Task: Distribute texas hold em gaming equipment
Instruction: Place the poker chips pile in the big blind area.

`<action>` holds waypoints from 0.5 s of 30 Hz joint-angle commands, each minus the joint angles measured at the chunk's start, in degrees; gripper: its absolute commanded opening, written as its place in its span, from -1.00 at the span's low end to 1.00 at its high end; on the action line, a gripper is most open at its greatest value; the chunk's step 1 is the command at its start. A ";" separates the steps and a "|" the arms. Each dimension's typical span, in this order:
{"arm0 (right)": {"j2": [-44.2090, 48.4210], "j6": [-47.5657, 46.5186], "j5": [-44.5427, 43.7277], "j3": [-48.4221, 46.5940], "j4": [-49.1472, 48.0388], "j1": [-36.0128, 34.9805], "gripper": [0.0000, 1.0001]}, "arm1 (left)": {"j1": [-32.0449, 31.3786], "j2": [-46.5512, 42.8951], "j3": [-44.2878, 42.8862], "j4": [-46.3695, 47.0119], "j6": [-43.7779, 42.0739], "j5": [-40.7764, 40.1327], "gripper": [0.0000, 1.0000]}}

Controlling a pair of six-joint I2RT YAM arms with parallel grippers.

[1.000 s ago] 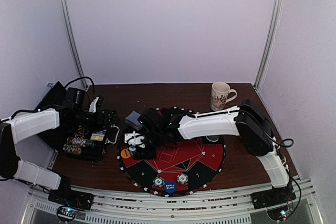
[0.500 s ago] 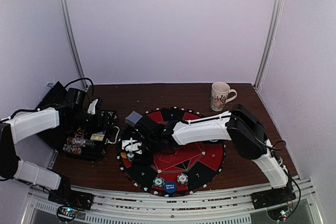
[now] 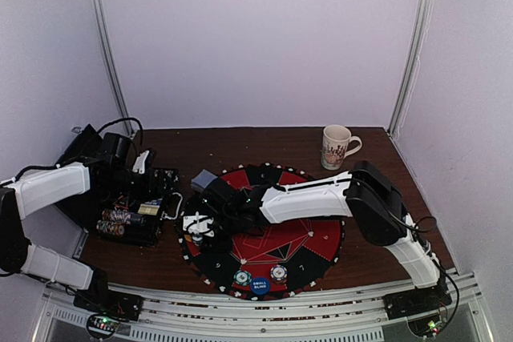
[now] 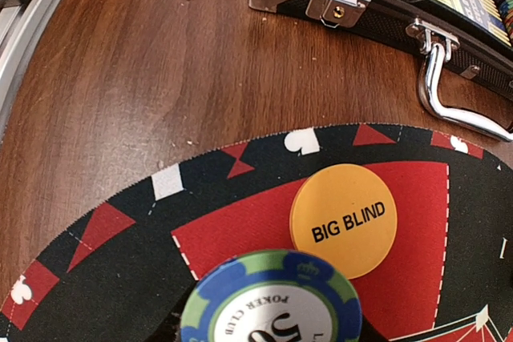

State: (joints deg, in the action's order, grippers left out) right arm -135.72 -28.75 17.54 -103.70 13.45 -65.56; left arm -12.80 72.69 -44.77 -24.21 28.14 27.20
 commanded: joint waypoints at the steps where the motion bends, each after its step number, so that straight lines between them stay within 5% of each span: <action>1: -1.55 -1.03 -2.04 -0.47 3.33 -0.54 -0.60 | 0.14 -0.40 -2.02 -0.32 -1.33 -0.60 0.57; 15: -1.56 -0.39 -1.62 -0.37 3.24 -0.44 -0.21 | 0.14 -0.79 -2.32 -1.27 -1.94 -1.47 0.57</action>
State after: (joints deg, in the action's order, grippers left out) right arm -135.72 -28.82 17.17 -103.79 13.63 -65.63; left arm -12.80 72.69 -45.50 -25.26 27.31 26.61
